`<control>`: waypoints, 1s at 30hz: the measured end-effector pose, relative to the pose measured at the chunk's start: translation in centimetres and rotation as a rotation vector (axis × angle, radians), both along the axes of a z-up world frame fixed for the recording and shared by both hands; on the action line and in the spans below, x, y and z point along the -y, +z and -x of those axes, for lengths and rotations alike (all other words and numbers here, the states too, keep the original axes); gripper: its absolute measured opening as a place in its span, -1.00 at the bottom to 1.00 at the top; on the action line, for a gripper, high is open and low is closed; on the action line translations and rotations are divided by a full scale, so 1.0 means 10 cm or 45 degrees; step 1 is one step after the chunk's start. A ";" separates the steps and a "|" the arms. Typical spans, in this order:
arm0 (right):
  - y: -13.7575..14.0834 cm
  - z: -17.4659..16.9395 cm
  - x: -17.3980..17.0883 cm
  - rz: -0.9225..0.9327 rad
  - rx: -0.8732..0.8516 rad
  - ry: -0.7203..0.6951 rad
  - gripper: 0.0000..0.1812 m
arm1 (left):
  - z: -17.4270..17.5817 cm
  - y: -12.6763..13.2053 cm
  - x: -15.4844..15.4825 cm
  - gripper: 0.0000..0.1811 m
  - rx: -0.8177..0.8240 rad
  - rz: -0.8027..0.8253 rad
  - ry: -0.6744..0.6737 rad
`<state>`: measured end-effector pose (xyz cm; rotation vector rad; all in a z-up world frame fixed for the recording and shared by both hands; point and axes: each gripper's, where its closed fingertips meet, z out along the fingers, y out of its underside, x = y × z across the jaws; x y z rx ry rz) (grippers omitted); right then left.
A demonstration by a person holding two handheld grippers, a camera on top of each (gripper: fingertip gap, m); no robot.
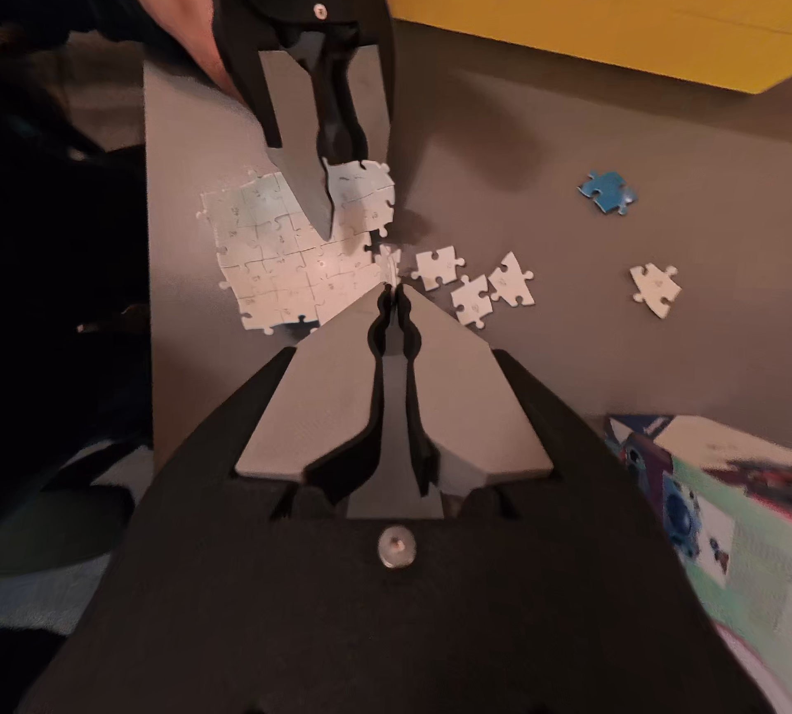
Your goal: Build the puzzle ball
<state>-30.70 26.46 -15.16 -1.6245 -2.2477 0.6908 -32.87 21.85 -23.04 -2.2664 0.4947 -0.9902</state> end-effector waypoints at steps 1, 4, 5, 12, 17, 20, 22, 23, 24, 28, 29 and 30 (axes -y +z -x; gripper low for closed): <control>-0.01 0.04 0.03 0.017 0.050 0.035 -1.00 | 0.00 0.00 -0.01 -0.64 0.013 0.013 -0.006; -0.07 0.14 0.10 0.058 0.171 0.128 -1.00 | -0.01 -0.02 -0.01 -0.81 0.018 0.046 -0.032; -0.10 0.17 0.10 0.059 0.200 0.147 -1.00 | 0.00 -0.06 0.00 -0.84 0.004 0.061 -0.039; -0.29 0.28 0.20 0.150 0.379 0.274 -1.00 | -0.02 -0.08 0.03 -0.93 0.013 0.085 -0.081; -0.36 0.22 0.24 0.079 0.525 0.298 -1.00 | -0.03 -0.08 0.01 -0.93 -0.002 0.101 -0.100; -0.39 0.20 0.27 0.037 0.602 0.290 -1.00 | -0.04 -0.06 0.01 -0.93 -0.007 0.104 -0.113; -0.42 0.19 0.28 0.012 0.654 0.272 -1.00 | -0.04 -0.06 0.00 -0.93 -0.015 0.100 -0.118; -0.43 0.18 0.28 -0.005 0.678 0.261 -1.00 | -0.04 -0.05 -0.01 -0.94 -0.019 0.096 -0.119; -0.45 0.18 0.28 -0.016 0.701 0.253 -1.00 | -0.04 -0.05 -0.01 -0.94 -0.021 0.091 -0.119; -0.48 0.18 0.33 0.004 0.761 0.206 -1.00 | -0.04 -0.03 -0.02 -0.94 -0.013 0.077 -0.116; -0.50 0.17 0.33 0.010 0.780 0.198 -1.00 | -0.04 -0.03 -0.02 -0.94 -0.010 0.075 -0.116; -0.51 0.16 0.33 0.012 0.800 0.195 -1.00 | -0.04 -0.03 -0.02 -0.94 -0.008 0.076 -0.115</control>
